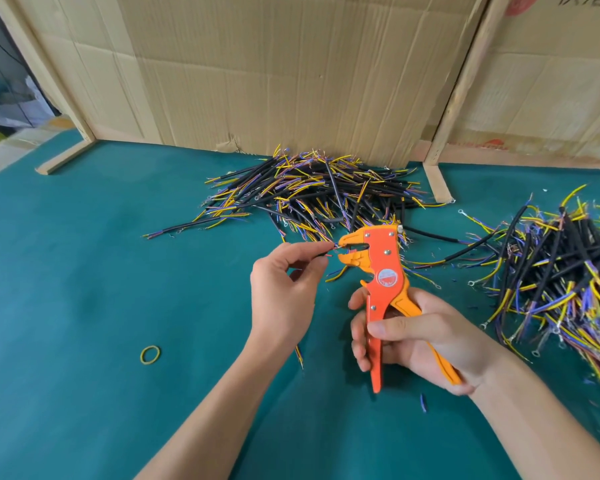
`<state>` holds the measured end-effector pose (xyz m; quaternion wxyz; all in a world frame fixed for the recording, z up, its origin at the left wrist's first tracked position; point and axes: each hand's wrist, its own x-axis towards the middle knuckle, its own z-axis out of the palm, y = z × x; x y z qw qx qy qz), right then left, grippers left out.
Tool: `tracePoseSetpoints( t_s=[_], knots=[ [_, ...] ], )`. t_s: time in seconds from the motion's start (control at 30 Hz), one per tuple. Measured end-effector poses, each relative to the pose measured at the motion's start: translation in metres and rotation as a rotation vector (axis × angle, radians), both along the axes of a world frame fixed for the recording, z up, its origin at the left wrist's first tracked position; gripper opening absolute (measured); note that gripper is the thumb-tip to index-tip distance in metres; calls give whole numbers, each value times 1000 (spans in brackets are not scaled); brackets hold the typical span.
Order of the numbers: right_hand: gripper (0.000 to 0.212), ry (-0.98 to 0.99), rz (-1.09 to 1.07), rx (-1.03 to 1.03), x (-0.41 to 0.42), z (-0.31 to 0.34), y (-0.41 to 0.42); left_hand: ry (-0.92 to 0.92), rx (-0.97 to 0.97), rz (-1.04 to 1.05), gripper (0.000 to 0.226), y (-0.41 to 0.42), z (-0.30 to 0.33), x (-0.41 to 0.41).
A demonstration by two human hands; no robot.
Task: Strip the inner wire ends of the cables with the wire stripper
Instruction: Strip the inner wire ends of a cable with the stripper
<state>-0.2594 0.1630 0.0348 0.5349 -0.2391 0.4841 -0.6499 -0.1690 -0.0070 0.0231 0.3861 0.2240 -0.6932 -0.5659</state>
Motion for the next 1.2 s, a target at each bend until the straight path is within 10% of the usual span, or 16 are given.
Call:
tracePoseSetpoints(
  t_s=[1.2],
  knots=[
    [21,3,18,10,2,-2,-3,4,-216,72,34,11,4,5]
  ],
)
